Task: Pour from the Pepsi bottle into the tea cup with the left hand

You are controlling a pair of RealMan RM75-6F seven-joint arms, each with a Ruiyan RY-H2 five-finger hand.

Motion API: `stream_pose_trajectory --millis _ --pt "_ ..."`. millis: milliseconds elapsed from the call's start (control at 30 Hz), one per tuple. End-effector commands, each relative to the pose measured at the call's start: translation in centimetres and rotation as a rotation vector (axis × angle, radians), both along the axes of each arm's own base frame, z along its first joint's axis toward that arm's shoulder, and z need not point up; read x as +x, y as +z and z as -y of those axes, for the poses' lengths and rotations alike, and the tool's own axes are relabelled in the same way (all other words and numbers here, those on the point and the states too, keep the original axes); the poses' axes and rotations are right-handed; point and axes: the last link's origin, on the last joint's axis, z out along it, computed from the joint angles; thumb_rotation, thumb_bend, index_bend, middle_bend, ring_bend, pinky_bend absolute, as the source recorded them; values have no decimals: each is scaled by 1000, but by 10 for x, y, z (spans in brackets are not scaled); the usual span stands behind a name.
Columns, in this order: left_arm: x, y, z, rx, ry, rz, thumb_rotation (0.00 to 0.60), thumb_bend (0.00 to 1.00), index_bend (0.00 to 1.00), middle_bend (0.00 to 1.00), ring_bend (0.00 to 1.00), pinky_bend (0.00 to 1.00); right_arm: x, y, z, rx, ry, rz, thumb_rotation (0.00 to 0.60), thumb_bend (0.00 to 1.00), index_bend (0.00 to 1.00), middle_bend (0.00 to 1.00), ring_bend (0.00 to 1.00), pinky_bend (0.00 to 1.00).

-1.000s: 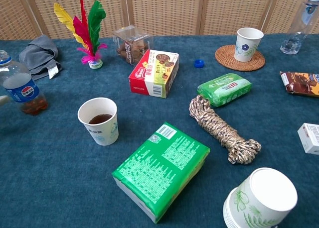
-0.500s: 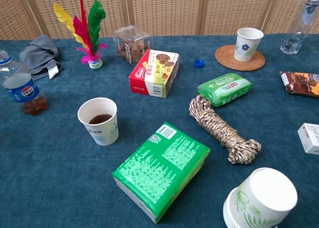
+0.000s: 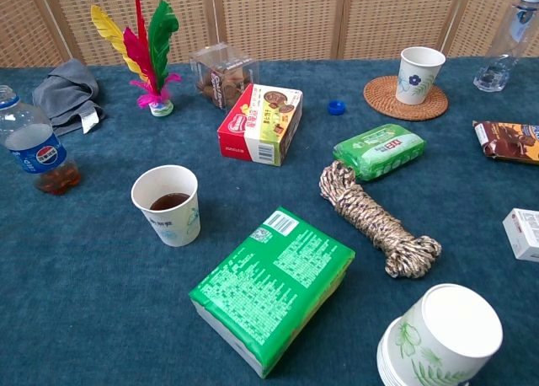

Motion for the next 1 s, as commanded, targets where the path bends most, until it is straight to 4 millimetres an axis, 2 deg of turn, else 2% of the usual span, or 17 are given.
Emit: stream_pose_trajectory --millis 33,700,1000 --pt "-2 8 6 3 48 -36 600 168 0 0 0 0 0 0 0 -2 -1 0 600 80 0 0 0 0" --pt "-4 0 16 -24 82 -129 600 166 0 0 0 0 -3 1 3 -12 -17 -5 600 80 0 0 0 0" --pt "0 1 18 10 28 -157 600 166 0 0 0 0 -4 3 8 -33 -31 -12 600 80 0 0 0 0"
